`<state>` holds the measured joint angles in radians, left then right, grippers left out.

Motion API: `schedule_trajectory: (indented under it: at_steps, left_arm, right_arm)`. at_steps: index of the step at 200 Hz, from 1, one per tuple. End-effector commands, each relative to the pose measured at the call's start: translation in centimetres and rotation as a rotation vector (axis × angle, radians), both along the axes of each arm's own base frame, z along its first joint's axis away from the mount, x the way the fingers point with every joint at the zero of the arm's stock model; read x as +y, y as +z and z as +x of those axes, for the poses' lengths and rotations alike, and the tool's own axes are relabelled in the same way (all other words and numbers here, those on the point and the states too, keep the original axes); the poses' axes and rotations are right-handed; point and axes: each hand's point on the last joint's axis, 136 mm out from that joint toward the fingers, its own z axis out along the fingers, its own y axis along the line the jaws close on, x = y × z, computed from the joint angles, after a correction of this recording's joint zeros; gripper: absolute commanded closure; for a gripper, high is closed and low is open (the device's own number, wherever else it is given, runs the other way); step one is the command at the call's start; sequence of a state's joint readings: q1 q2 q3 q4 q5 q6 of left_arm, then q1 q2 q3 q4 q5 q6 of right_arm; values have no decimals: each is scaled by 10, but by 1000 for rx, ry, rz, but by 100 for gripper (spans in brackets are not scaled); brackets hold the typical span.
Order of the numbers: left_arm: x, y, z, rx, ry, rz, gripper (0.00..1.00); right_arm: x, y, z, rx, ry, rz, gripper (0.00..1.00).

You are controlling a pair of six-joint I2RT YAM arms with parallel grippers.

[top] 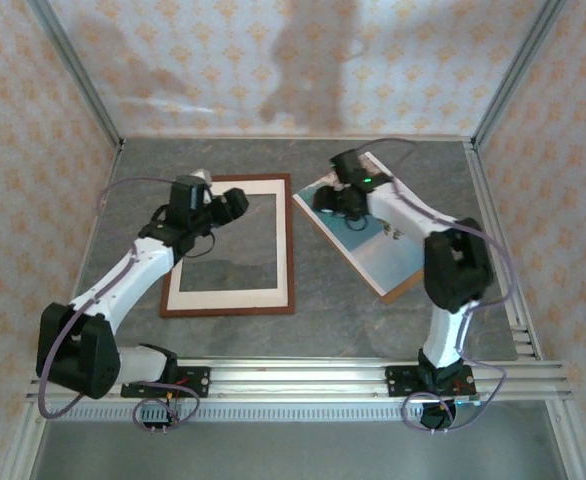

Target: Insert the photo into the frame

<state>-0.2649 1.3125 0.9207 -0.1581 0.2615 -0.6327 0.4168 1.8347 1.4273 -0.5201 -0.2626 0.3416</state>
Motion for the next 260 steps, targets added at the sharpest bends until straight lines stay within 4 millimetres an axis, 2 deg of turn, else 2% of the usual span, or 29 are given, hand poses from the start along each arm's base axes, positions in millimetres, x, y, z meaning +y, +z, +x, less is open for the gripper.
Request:
schedule_trajectory:
  at_steps: [1, 12, 22, 62, 95, 114, 134, 149, 164, 180, 196, 206, 212, 214, 217, 230, 240, 248, 260]
  left_arm:
    - [-38, -10, 2, -12, -58, 19, 14]
    - [-55, -17, 3, 3, -92, 29, 15]
    - [-70, -22, 2, 13, -123, 36, 15]
    - [-115, -33, 1, 29, -213, 67, 15]
    - [-144, -47, -3, 73, -288, 101, 16]
    - [-156, -53, -5, 86, -318, 110, 17]
    - [-167, -56, -5, 96, -345, 104, 17]
    - [-178, -61, -6, 114, -377, 107, 17]
    - [-191, -70, -7, 141, -414, 118, 18]
    - [-201, -78, -4, 166, -435, 126, 18]
    - [-206, -83, 1, 174, -435, 127, 18]
    - [-209, -86, 5, 179, -434, 132, 18]
    - [-210, -82, 7, 171, -433, 132, 18]
    - [-210, -92, 8, 188, -432, 142, 18]
    - [-211, -96, 9, 194, -431, 145, 18]
    - [-214, -100, 14, 204, -435, 156, 18]
    - [-217, -106, 17, 216, -437, 165, 18]
    - [-220, -108, 21, 223, -440, 176, 19]
    - [-221, -114, 25, 234, -441, 199, 18]
  right_arm:
    - [-102, -11, -8, 40, -154, -123, 16]
    - [-122, -21, -14, 79, -184, -112, 11]
    - [-132, -28, -22, 104, -199, -106, 8]
    - [-150, -62, -57, 193, -255, -65, 7]
    - [-148, -88, -87, 281, -252, -20, 7]
    - [-147, -95, -105, 313, -269, -1, 8]
    - [-135, -98, -125, 335, -290, 88, 10]
    - [-119, -96, -137, 329, -304, 210, 12]
    - [-91, -80, -136, 276, -270, 360, 12]
    - [-65, -56, -132, 218, -185, 421, 13]
    - [-61, -40, -124, 178, -148, 427, 13]
    - [-73, -32, -117, 144, -169, 386, 13]
    - [-88, -28, -109, 116, -208, 351, 12]
    - [-90, -27, -108, 112, -215, 346, 12]
    - [-98, -25, -104, 98, -236, 337, 12]
    - [-126, -15, -84, 33, -316, 304, 12]
    - [-153, -10, -67, -10, -380, 216, 10]
    - [-167, -4, -54, -39, -404, 146, 9]
    - [-185, -5, -38, -48, -422, 60, 7]
